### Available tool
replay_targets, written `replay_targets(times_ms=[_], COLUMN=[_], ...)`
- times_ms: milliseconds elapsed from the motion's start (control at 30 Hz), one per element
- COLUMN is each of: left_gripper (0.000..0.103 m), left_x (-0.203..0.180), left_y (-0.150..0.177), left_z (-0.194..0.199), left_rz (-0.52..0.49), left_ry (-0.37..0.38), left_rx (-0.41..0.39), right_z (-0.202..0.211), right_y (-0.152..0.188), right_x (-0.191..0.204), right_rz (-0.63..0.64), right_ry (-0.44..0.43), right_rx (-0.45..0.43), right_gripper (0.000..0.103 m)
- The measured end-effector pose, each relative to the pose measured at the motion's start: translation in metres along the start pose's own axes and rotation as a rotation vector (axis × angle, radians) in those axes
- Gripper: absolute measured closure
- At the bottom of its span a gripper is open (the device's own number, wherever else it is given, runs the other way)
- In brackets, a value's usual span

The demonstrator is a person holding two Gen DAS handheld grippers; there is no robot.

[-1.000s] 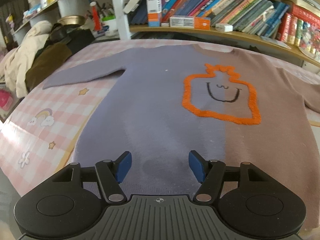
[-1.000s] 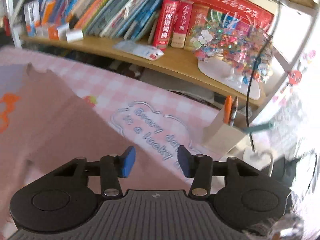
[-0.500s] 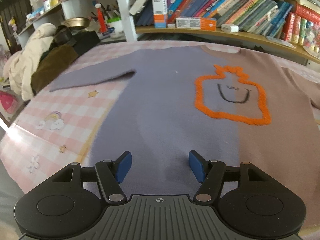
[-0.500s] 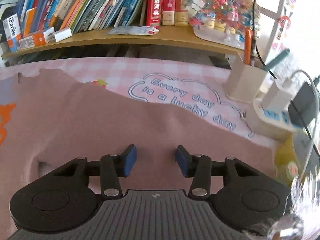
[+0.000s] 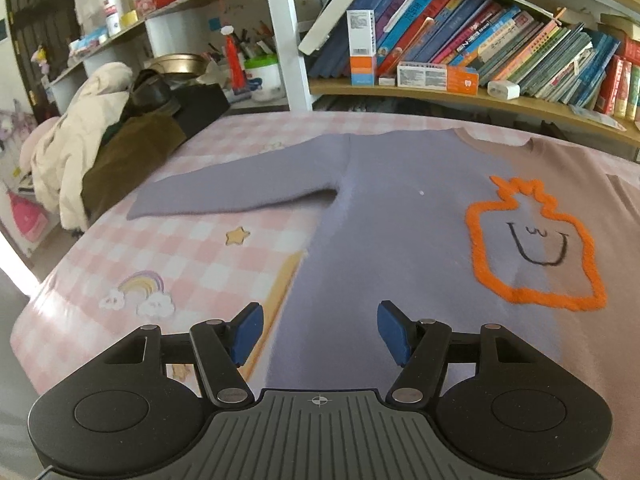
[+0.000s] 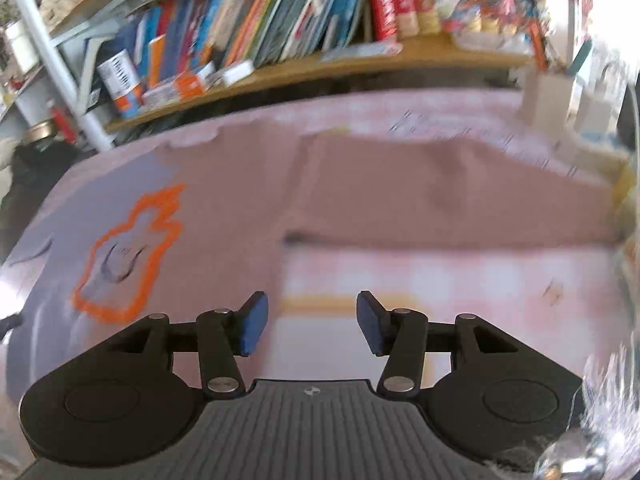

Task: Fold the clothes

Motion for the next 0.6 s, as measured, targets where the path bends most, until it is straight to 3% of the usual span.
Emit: replay_targets(times_ms=[167,400,600], left_gripper=[0.039,0.039,0.048], left_x=[0.017,0.040,0.041], left_y=[-0.006,-0.004,-0.002], left_z=[-0.016,-0.042,-0.054], left_rz=[-0.005,0.022,0.024], left_ry=[0.025,0.077,0.160], left_rx=[0.014,0.072,0.112], right_z=[0.002,0.001,0.006], right_y=[0.018,0.036,0.047], right_x=[0.034,0.051,0.064], right_rz=[0.005,-0.027,-0.054], right_ry=[0.016,0.104,0.156], right_rx=[0.041,0.074,0.066], right_gripper=[0.058,0.067,0.076])
Point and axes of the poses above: each gripper's, at about its wrist camera, not at the fingertips, and z roughly against the way its jaws point, x to its left, y to its underside, the point moved 10 cm from there along -z, roughly the way its jaws point, and after that the axes turned 11 degrees about z, right-handed, at the moved point
